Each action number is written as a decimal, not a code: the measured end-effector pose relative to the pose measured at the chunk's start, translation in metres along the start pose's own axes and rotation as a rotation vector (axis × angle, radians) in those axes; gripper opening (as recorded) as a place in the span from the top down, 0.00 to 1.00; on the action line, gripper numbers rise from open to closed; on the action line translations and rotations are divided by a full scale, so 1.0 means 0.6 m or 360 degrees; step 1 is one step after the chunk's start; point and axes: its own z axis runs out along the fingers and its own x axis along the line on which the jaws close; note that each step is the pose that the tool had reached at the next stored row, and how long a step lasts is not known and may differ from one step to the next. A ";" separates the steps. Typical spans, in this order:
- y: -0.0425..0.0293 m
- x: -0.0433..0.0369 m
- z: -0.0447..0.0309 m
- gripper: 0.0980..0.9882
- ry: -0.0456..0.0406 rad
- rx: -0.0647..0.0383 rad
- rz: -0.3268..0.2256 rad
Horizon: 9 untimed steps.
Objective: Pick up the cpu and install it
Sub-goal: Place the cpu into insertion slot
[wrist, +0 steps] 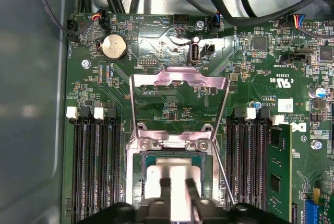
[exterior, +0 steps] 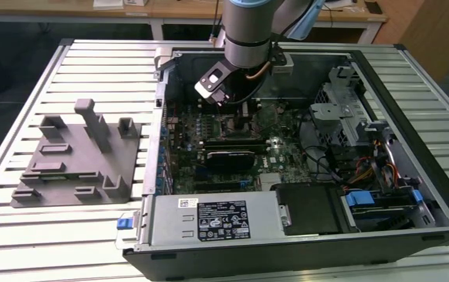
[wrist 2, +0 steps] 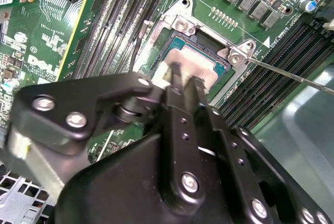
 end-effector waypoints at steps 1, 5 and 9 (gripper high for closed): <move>0.000 0.000 0.000 0.90 0.0000 0.0000 0.0000; 0.000 0.000 0.000 0.97 0.0000 0.0000 0.0000; 0.000 0.000 0.000 0.99 0.0000 0.0000 0.0000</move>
